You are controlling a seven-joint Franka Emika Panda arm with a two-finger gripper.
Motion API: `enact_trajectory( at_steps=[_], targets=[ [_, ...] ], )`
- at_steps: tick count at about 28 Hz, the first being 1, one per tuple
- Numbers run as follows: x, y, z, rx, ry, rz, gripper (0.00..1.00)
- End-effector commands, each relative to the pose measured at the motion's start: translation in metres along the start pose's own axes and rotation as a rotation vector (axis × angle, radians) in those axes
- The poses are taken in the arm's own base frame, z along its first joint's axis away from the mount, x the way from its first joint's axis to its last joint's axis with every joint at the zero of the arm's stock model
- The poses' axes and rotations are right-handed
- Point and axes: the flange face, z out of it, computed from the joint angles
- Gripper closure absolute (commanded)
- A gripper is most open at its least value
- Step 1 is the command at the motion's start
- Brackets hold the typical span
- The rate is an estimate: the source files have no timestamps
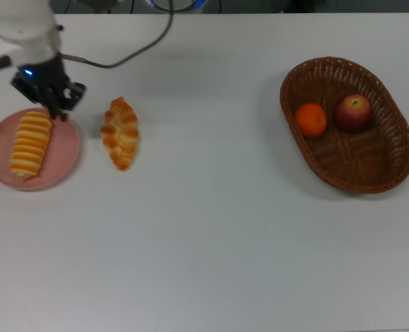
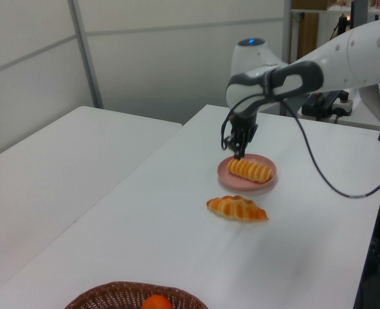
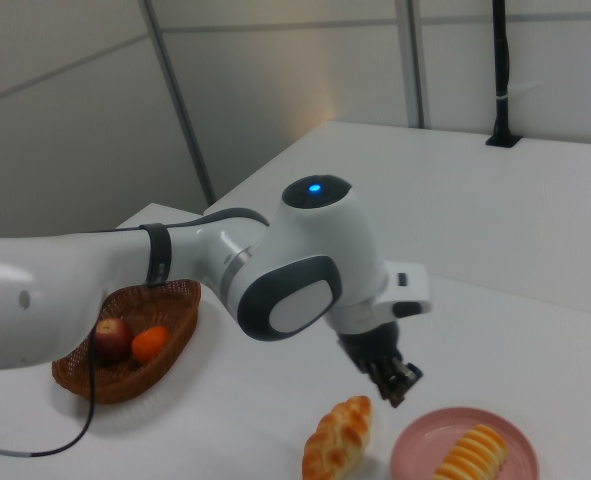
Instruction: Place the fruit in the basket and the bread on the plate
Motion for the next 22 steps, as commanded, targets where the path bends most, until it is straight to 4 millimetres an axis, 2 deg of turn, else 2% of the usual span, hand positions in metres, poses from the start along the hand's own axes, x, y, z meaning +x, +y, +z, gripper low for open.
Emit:
enact_trajectory(
  at_steps=[1,4,8,11,14,20,22],
  targets=[
    [-0.022,-0.022,-0.005,0.039,-0.026,-0.055,0.00],
    [-0.026,-0.028,0.002,0.028,-0.043,-0.078,0.00],
    [-0.034,-0.047,0.022,0.013,-0.085,-0.122,0.00],
    [-0.051,-0.067,0.048,-0.021,-0.131,-0.185,0.00],
    [-0.059,-0.075,0.061,-0.032,-0.123,-0.183,0.00],
    [-0.061,-0.098,0.083,-0.054,-0.112,-0.188,0.00],
    [-0.060,-0.111,0.100,-0.075,-0.101,-0.177,0.00]
  ],
)
